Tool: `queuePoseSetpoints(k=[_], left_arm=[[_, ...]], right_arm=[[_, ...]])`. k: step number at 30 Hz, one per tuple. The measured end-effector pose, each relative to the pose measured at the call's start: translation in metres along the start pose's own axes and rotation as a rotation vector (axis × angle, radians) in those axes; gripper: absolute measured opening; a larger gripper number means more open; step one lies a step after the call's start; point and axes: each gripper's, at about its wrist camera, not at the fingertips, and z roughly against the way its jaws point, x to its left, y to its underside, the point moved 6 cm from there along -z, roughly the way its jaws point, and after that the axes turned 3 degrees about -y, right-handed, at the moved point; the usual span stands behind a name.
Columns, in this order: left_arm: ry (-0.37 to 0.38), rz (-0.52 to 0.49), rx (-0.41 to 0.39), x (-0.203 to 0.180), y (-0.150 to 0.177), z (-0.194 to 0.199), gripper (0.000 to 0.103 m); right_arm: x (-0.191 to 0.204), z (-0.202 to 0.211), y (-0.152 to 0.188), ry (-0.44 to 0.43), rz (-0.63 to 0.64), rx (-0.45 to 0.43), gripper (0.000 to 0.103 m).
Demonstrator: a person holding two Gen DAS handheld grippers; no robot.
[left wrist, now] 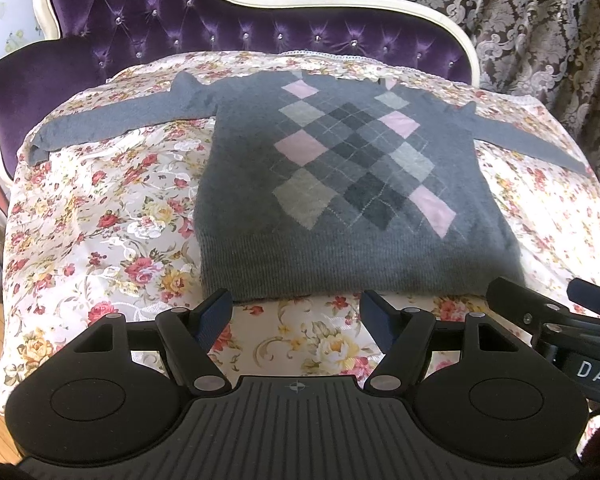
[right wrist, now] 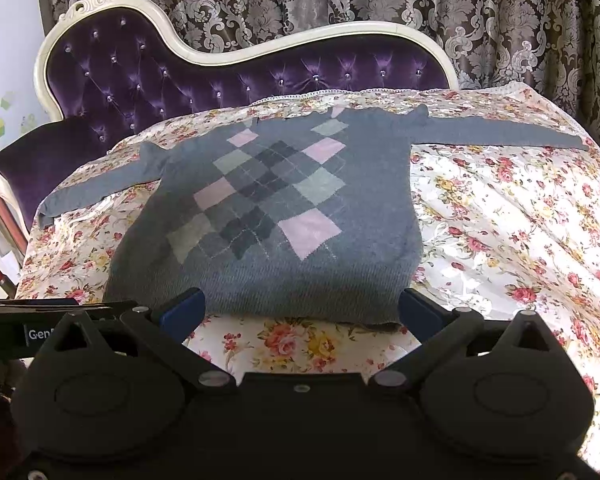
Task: Fold small clothes
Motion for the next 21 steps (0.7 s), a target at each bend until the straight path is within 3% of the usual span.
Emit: queuePoseSetpoints(k=[21], left_arm=[[0.024,-0.009,0.010,0.001,-0.013,-0.011,0.069]], right_arm=[[-0.011,-0.016,-0.007,-0.036,-0.055,0.047,0.102]])
